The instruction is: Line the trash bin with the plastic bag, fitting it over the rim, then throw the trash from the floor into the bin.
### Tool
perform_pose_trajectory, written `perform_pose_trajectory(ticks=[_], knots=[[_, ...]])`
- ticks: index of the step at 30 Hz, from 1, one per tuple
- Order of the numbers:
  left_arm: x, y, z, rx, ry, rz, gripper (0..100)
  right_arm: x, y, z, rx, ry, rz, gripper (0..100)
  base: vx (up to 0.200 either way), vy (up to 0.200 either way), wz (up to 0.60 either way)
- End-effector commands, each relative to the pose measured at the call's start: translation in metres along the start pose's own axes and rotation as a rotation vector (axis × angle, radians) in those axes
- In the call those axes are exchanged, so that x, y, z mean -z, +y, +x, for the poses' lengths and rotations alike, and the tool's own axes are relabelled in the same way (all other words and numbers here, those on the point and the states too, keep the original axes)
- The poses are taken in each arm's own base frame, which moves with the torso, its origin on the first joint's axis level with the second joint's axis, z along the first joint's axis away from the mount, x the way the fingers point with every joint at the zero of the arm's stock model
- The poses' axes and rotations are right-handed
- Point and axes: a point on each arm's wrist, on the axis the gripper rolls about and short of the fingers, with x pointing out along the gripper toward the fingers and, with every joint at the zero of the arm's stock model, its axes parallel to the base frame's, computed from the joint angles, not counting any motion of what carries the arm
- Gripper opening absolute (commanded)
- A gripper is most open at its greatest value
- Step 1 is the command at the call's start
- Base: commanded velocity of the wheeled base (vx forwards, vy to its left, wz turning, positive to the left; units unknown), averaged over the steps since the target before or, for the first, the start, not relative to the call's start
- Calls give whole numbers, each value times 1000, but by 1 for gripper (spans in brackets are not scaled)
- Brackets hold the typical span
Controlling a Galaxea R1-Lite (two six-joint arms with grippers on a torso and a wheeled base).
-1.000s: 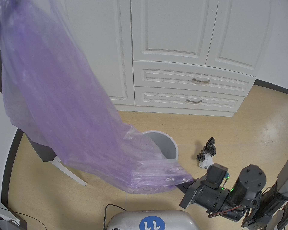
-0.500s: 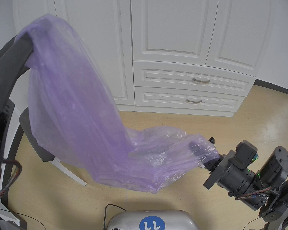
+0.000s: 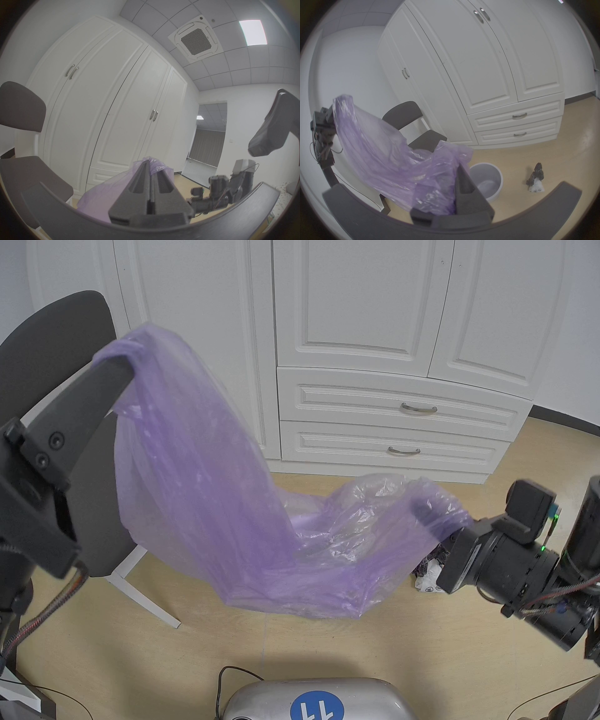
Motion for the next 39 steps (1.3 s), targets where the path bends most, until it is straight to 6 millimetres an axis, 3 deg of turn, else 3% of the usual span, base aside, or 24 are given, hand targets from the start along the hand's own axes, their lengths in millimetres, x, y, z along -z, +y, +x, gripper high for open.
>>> perform_pose_trajectory(ticks=[1, 5, 9, 12, 31, 39], knots=[[27, 8, 21, -61, 107, 17, 0, -66, 9, -30, -6, -87, 17, 0, 0, 0, 0], [47, 13, 31, -92, 167, 38, 0, -59, 2, -39, 12, -64, -7, 0, 0, 0, 0], [78, 24, 46, -152, 249, 64, 0, -67, -8, -56, 36, -107, -109, 0, 0, 0, 0], [83, 34, 49, -191, 264, 83, 0, -61, -14, -63, 46, -96, -141, 0, 0, 0, 0], [65, 50, 35, -286, 233, 232, 0, -21, -56, -66, 236, 53, -474, 0, 0, 0, 0], [60, 70, 32, -366, 227, 301, 0, -10, -66, -70, 274, 103, -565, 0, 0, 0, 0]])
